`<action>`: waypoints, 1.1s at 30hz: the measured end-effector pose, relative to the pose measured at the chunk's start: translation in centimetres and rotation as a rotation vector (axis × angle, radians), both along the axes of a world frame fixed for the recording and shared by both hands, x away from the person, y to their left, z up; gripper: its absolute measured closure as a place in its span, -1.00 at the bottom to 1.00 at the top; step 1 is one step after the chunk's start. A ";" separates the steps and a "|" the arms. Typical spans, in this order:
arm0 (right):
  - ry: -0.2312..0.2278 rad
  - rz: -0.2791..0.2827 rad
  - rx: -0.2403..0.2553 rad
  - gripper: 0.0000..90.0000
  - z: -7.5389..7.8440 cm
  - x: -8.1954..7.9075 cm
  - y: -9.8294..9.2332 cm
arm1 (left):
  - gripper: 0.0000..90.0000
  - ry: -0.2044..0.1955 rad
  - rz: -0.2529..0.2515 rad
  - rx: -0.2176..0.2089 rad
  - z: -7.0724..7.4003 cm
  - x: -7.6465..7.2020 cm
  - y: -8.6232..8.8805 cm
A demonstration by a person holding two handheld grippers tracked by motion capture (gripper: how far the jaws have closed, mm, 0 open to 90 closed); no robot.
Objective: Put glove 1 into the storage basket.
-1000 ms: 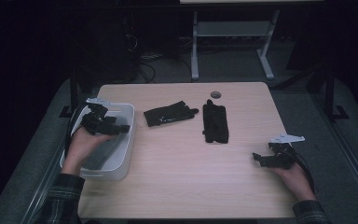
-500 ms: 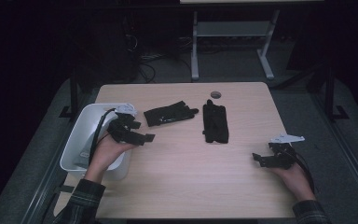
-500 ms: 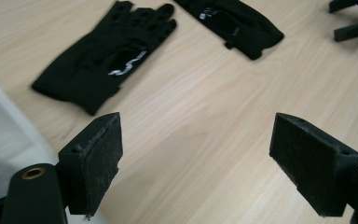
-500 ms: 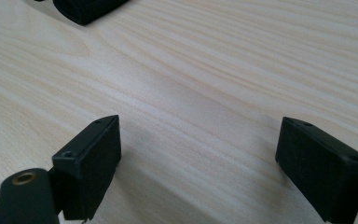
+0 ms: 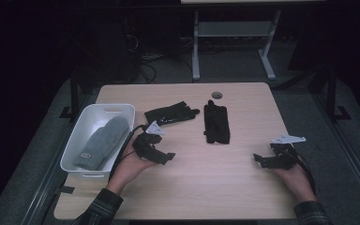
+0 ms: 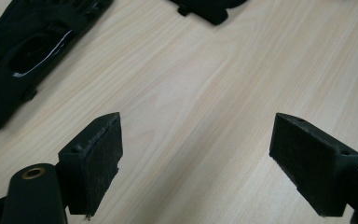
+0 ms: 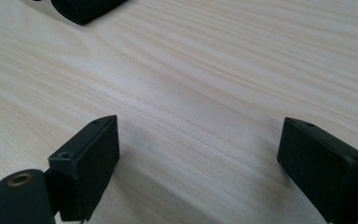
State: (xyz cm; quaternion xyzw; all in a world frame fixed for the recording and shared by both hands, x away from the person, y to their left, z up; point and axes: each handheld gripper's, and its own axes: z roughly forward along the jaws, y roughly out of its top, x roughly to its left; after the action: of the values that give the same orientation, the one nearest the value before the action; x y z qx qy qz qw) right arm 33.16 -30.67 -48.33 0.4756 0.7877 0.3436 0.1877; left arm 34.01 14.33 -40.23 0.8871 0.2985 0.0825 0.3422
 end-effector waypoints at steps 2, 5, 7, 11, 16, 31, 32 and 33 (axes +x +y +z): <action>0.001 -0.001 0.000 -0.72 0.0 0.0 0.0 | -0.64 0.007 -0.012 0.000 -0.5 -0.2 -0.4; 0.003 -0.002 0.001 -0.72 0.0 0.0 0.0 | -0.64 0.024 -0.018 -0.001 -1.5 -0.3 -0.9; -0.001 0.000 0.000 -0.72 0.0 0.0 0.0 | -0.64 0.034 -0.028 0.009 -2.2 -0.4 -1.2; -0.003 -0.001 0.000 -0.72 0.0 0.0 0.0 | -0.64 0.025 -0.035 0.034 -3.6 -0.6 -1.7; -0.001 -0.002 0.001 -0.70 0.0 -0.1 0.2 | -0.64 0.036 -0.039 0.046 -4.9 -0.6 -1.5; -0.020 0.117 0.030 0.40 2.5 0.3 2.5 | -0.72 -0.099 -0.053 -0.037 -7.6 -1.5 0.0; -0.019 0.127 0.035 0.52 2.8 0.7 3.0 | -0.72 -0.099 -0.053 -0.037 -7.5 -1.5 0.0; -0.014 0.136 0.043 0.62 3.0 1.0 3.3 | -0.72 -0.099 -0.052 -0.037 -7.5 -1.5 0.0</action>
State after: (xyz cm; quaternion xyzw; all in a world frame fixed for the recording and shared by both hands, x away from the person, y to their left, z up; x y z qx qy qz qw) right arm 34.17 -27.37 -45.37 0.4224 0.8094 0.3757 0.1592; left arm 32.50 14.37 -47.78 0.8829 0.2597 0.1117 0.3749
